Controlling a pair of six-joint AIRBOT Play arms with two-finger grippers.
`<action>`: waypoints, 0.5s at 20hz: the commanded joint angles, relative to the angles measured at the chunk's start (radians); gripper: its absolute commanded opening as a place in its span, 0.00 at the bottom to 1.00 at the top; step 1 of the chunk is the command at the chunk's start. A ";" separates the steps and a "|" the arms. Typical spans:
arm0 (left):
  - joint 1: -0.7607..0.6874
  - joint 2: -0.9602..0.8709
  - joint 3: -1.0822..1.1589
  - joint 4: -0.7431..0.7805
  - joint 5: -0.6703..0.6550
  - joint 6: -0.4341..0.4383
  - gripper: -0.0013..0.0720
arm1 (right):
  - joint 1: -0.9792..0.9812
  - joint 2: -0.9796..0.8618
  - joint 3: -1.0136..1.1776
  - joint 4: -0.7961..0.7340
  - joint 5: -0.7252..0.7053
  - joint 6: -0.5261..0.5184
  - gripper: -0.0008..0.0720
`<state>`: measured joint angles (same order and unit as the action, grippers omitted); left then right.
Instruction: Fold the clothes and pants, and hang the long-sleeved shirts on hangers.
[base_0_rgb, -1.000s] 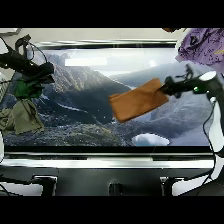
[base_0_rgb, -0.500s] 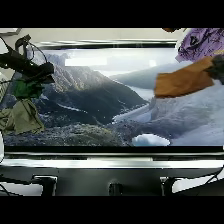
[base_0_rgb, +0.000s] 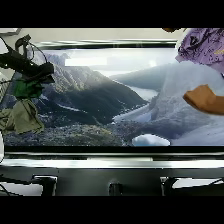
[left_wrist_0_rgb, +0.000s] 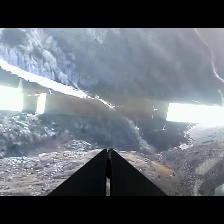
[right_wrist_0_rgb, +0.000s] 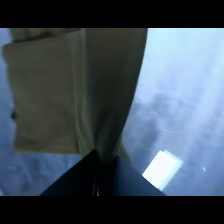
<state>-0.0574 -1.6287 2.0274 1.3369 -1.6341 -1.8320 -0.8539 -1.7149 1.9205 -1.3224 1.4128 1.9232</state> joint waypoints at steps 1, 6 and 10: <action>0.001 0.000 0.000 0.000 0.000 0.000 0.05 | -0.067 0.072 -0.177 -0.106 0.031 0.031 0.04; 0.001 0.000 0.000 0.000 0.000 0.000 0.05 | -0.071 0.264 -0.586 -0.177 -0.115 0.084 0.05; 0.001 0.000 0.000 0.000 0.000 0.000 0.05 | -0.071 0.331 -0.763 -0.278 -0.129 0.124 0.05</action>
<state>-0.0574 -1.6287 2.0274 1.3369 -1.6348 -1.8320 -0.9218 -1.4361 1.2884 -1.5200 1.3094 2.0182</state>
